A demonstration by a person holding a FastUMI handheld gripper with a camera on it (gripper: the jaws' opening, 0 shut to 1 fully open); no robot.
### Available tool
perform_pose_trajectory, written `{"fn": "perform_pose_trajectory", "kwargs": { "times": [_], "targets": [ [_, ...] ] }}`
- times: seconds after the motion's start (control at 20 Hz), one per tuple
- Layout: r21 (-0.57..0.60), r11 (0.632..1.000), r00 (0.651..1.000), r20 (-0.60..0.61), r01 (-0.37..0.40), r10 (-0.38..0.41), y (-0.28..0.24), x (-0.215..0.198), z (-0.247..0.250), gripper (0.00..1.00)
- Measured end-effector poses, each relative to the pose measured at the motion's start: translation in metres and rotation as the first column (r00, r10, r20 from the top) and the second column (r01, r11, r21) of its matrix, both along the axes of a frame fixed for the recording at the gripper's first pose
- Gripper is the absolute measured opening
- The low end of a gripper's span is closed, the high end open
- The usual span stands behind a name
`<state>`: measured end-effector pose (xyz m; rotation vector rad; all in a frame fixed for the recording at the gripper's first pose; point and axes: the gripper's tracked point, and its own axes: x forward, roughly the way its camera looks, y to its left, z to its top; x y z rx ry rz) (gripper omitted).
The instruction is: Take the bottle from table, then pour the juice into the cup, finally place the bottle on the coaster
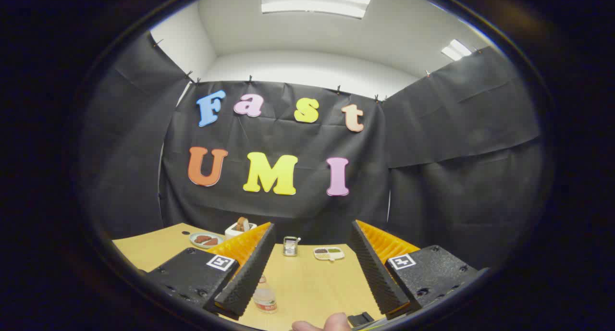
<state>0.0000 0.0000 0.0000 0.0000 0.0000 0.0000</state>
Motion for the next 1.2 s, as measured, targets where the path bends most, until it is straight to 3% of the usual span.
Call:
{"fn": "perform_pose_trajectory", "kwargs": {
  "times": [1.2],
  "targets": [
    [-0.024,1.000,1.000,-0.023,0.006,-0.007,0.001,0.007,-0.015,1.00]
  ]
}}
